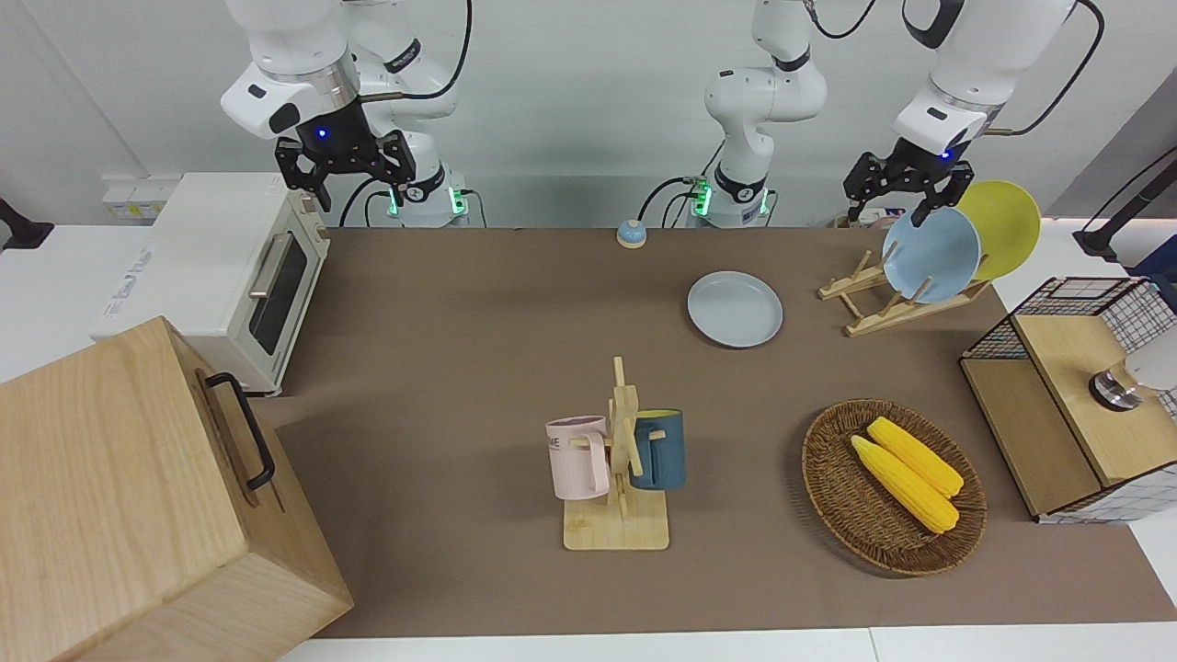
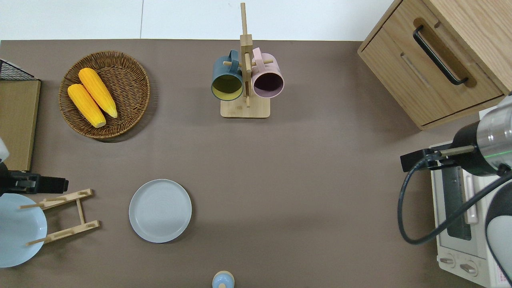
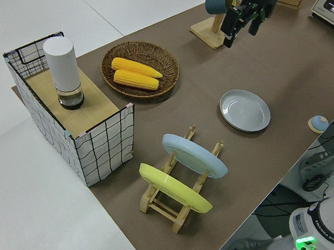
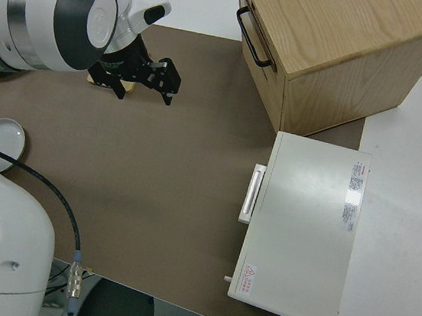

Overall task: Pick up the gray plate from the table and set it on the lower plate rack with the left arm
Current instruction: 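Move the left gripper toward the rim of the gray plate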

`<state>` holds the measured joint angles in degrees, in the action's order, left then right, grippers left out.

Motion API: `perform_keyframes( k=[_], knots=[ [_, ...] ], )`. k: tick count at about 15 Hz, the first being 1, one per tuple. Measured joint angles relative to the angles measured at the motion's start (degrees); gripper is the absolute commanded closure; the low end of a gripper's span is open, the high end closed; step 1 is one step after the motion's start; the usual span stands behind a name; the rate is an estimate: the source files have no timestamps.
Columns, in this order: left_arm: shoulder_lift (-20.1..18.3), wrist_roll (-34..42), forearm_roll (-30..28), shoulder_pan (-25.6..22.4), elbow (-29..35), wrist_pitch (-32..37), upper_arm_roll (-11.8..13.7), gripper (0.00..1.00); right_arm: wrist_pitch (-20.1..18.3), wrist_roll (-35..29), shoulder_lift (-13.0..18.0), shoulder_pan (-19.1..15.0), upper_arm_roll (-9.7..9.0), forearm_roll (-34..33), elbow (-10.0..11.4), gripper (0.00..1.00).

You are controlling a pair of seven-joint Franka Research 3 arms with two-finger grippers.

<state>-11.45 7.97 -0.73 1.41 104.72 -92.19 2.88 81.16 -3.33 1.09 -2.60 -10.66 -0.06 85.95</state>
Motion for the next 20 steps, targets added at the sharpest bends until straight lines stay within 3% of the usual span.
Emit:
perform_keyframes(
  k=[3,8,20],
  knots=[
    [-0.52,-4.01,-1.09,0.05,0.83,0.35,-0.87,0.01,0.0,0.0,0.0,0.0,0.0,0.0,0.0,0.013],
    [-3.3,-7.58,-1.71,0.58,7.45,-2.03,-3.51,0.01,0.0,0.0,0.0,0.0,0.0,0.0,0.0,0.013],
    [-7.54,-7.85,-2.05,0.55,28.38,-20.76,-3.39,0.01,0.0,0.0,0.0,0.0,0.0,0.0,0.0,0.011]
  ],
)
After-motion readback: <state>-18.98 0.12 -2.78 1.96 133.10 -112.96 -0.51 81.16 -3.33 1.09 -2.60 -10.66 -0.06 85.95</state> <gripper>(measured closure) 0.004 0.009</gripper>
